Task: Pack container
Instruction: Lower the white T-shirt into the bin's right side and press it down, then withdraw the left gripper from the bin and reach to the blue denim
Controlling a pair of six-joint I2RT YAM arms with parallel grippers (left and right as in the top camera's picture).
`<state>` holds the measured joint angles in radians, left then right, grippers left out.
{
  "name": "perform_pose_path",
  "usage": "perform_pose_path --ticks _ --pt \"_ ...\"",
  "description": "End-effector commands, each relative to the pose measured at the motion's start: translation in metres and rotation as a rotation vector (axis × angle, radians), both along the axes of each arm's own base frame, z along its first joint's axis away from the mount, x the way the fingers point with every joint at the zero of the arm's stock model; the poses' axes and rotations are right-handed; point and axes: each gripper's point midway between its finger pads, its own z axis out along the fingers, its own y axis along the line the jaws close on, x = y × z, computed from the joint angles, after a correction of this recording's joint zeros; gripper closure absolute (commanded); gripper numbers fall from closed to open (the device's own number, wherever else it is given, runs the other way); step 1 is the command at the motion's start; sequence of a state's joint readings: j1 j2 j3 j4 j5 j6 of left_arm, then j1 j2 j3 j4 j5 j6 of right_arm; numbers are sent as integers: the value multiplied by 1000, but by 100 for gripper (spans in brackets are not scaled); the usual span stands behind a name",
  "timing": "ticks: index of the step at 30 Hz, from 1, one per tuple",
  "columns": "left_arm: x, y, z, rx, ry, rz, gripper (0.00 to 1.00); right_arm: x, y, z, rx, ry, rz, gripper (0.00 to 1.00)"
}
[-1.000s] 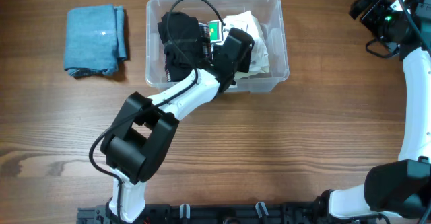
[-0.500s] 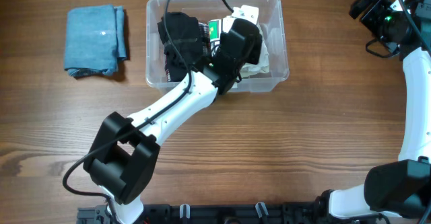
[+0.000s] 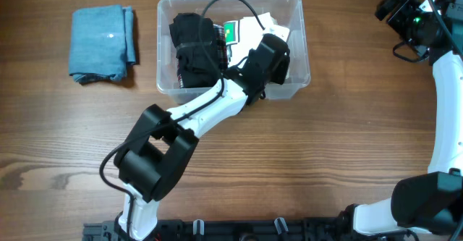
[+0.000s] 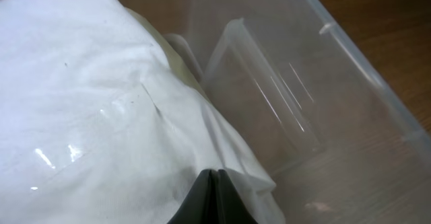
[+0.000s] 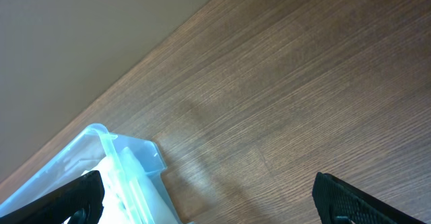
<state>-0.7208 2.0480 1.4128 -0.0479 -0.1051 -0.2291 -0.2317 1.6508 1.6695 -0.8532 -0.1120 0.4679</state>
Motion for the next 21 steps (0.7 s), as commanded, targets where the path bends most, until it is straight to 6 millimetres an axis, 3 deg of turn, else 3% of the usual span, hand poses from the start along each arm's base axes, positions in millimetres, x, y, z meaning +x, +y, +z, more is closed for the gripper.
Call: perform_pose_path --ticks 1,5,10,13,16,21 --pt "-6 -8 -9 1 26 -48 96 1 3 4 9 -9 6 0" --pt "4 17 44 24 -80 63 96 1 3 4 9 -10 6 0" --pt "-5 71 142 50 -232 237 94 1 3 3 9 -9 6 0" --pt "-32 105 186 68 -252 279 68 1 3 3 9 -9 6 0" --pt "-61 137 211 93 -234 291 52 1 3 4 9 -10 6 0" --pt "-91 194 228 137 -192 353 17 1 3 4 9 -10 6 0"
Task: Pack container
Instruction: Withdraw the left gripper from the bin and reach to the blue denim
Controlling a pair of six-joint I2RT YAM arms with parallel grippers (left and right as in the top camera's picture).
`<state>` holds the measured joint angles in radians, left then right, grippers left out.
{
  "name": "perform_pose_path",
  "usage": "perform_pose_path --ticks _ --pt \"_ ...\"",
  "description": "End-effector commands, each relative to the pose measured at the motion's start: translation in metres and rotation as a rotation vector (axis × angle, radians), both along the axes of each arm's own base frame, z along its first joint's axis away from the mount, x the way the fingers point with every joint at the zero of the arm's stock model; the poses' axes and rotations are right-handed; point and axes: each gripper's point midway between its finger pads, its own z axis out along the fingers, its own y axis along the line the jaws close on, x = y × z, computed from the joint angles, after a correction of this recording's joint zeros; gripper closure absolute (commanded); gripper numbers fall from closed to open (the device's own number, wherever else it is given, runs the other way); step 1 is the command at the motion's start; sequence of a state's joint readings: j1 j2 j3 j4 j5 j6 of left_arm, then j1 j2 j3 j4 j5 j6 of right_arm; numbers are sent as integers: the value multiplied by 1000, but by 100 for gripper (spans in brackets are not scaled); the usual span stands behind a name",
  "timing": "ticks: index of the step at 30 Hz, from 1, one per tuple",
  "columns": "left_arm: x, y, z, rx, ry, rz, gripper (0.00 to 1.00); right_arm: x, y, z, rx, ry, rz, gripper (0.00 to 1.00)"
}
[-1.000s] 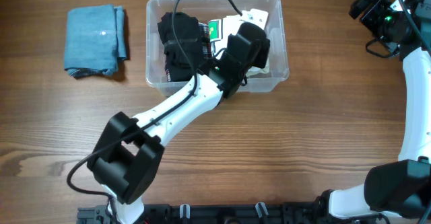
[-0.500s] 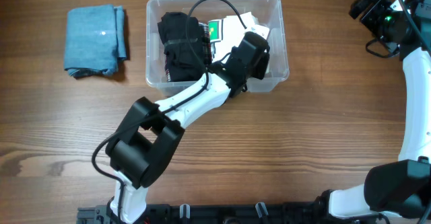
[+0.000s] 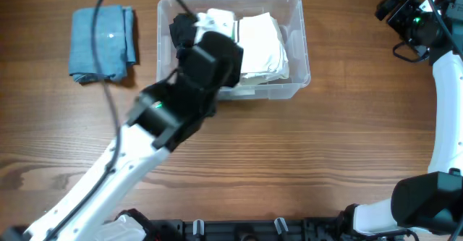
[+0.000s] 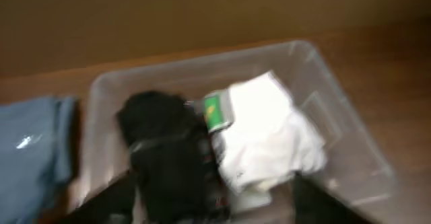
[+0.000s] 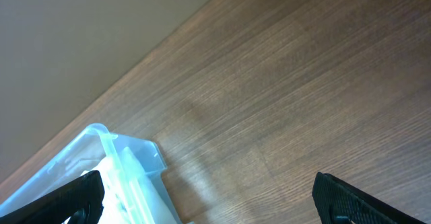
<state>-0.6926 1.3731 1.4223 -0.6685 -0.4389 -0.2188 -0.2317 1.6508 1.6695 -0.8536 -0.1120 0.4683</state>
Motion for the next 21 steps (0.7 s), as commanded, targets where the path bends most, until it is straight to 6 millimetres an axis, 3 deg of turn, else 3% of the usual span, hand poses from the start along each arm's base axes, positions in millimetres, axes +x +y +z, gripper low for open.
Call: perform_pose_path --ticks 1,5,6,9,13,18,21 --pt "-13 47 18 13 -10 87 13 1 3 4 9 -10 6 0" --pt "-28 76 35 -7 -33 130 7 1 3 4 9 -10 6 0" --pt "-33 81 40 -12 -41 133 2 1 3 4 9 -10 6 0" --pt "-43 86 47 -23 -53 129 0 1 3 4 9 -10 6 0" --pt "-47 74 46 -62 -33 64 0 1 3 4 9 -10 6 0" --pt "-30 80 34 -40 -8 108 0 1 3 4 9 -10 6 0" --pt "-7 99 22 -40 17 201 0 1 3 4 9 -10 6 0"
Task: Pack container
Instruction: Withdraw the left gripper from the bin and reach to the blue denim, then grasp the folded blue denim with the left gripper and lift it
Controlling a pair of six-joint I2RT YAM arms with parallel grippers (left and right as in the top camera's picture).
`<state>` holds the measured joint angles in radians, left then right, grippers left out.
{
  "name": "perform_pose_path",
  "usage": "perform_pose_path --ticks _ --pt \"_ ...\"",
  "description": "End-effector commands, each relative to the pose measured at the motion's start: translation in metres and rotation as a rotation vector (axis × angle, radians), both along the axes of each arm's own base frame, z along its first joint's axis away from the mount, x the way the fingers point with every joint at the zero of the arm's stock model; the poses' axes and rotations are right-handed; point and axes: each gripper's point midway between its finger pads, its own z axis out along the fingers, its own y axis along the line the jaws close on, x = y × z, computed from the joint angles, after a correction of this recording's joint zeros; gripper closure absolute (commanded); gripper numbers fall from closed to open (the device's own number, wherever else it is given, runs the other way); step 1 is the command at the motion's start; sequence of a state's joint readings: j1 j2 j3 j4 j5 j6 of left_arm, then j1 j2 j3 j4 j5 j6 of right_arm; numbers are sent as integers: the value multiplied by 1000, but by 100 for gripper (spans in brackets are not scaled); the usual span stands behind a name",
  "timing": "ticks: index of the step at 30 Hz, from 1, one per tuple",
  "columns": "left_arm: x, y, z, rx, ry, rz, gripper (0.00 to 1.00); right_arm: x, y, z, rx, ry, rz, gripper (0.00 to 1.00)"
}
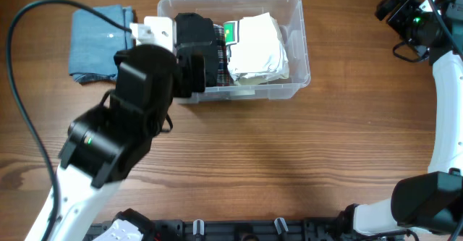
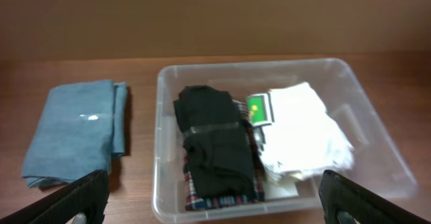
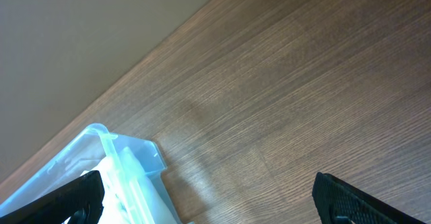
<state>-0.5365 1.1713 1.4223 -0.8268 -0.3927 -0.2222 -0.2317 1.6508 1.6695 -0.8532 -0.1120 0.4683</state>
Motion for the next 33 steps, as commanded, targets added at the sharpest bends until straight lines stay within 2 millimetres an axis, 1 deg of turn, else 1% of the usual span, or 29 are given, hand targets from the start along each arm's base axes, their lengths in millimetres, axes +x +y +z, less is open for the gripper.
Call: perform_pose_path --ticks 1,4,8,12,15,17,18,20,22,25,27,31,33 --pt "34 29 -22 -3 53 133 0 1 3 3 9 -10 6 0" --pt "68 64 -35 14 95 252 0 1 3 4 9 -10 6 0" --pt "107 97 -56 63 150 332 0 1 3 3 9 -10 6 0" --pt "136 121 -80 109 171 369 0 1 3 4 9 -10 6 0" --pt "154 138 -101 130 191 394 0 1 3 4 9 -10 6 0" --pt "161 147 -112 137 201 408 0 1 3 4 9 -10 6 0" --pt "170 153 -123 154 213 404 0 1 3 4 9 -10 6 0" --pt "182 157 -142 201 239 362 0 1 3 4 9 -10 6 0" --pt "189 159 -160 239 265 340 0 1 3 4 9 -10 6 0" --pt "199 165 -196 256 317 340 0 1 3 4 9 -10 6 0" --pt "202 169 -218 262 356 343 0 1 3 4 9 -10 6 0" --pt "201 183 -254 267 427 363 0 1 3 4 9 -10 6 0" --pt "200 188 -261 267 438 372 0 1 3 4 9 -10 6 0"
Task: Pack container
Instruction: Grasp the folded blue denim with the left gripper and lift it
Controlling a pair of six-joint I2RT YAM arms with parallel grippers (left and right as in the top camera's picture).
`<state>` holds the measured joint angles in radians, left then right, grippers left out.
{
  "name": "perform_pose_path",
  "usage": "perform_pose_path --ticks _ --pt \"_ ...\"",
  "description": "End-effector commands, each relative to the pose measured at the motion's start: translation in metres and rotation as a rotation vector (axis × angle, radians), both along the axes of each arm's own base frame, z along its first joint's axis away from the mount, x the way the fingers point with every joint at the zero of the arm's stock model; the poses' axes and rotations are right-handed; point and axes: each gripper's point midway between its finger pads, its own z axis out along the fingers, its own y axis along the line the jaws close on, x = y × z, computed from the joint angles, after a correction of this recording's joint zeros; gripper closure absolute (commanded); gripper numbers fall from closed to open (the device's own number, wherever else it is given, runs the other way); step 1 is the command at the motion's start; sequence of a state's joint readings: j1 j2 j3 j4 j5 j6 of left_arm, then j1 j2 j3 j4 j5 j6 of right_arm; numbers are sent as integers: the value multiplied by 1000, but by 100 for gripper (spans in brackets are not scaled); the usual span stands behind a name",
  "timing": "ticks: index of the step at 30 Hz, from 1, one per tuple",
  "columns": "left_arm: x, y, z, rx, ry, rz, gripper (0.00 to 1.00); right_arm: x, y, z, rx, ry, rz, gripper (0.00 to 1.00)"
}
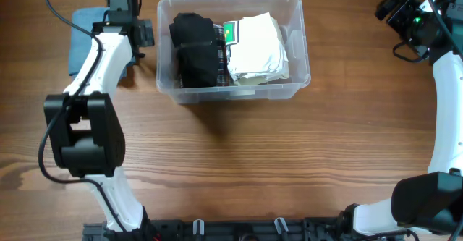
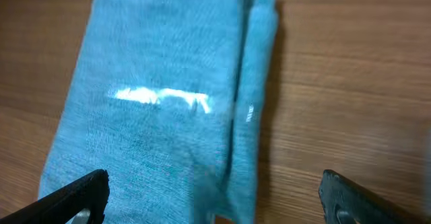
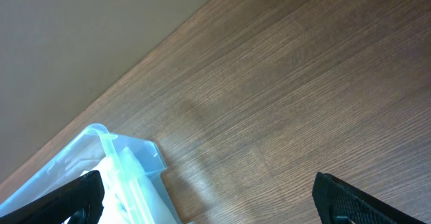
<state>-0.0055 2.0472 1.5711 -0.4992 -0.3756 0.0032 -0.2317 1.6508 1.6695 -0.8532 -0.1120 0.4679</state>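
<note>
A clear plastic container (image 1: 304, 53) stands at the table's back middle. In it lie a black folded garment (image 1: 192, 42) and a white folded cloth (image 1: 257, 45), with a green tag between them. A blue folded cloth (image 1: 83, 44) lies flat on the table left of the container. My left gripper (image 1: 126, 30) hangs open just above the right part of that blue cloth (image 2: 155, 103), its fingertips (image 2: 75, 197) wide apart and empty. My right gripper (image 1: 396, 9) is open at the far back right, holding nothing.
The right wrist view shows bare wooden table (image 3: 283, 96) and one corner of the container (image 3: 124, 160). The left arm stretches from the front edge up the table's left side. Bare wood lies in front of and right of the container.
My left gripper was high, looking down on both the container and the blue cloth. It is now low and close over the blue cloth, still open. The right arm has not moved.
My left gripper was shut, down inside the container's right side against the white cloth. Then it was open and out of the container, the white cloth left inside. Then it stood high over the table's left, and now hangs over the blue cloth.
</note>
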Motion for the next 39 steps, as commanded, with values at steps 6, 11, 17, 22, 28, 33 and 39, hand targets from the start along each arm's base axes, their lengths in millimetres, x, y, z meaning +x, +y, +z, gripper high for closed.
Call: perform_pose_path --ticks 6,11,17,22,28,33,39 --pt "7 24 -39 12 50 17 0 1 3 4 9 -10 6 0" --pt "10 24 -64 41 96 -31 0 1 3 4 9 -10 6 0" --pt "23 25 -57 44 32 -33 0 1 3 4 9 -10 6 0" --pt "21 28 -78 77 87 -78 1 1 3 4 9 -10 6 0" --pt "21 39 -89 94 96 -63 2 1 3 4 9 -10 6 0" --pt "17 63 -87 104 94 -13 54 1 3 4 9 -10 6 0" --pt "-2 93 -70 272 135 128 96 1 3 4 9 -10 6 0"
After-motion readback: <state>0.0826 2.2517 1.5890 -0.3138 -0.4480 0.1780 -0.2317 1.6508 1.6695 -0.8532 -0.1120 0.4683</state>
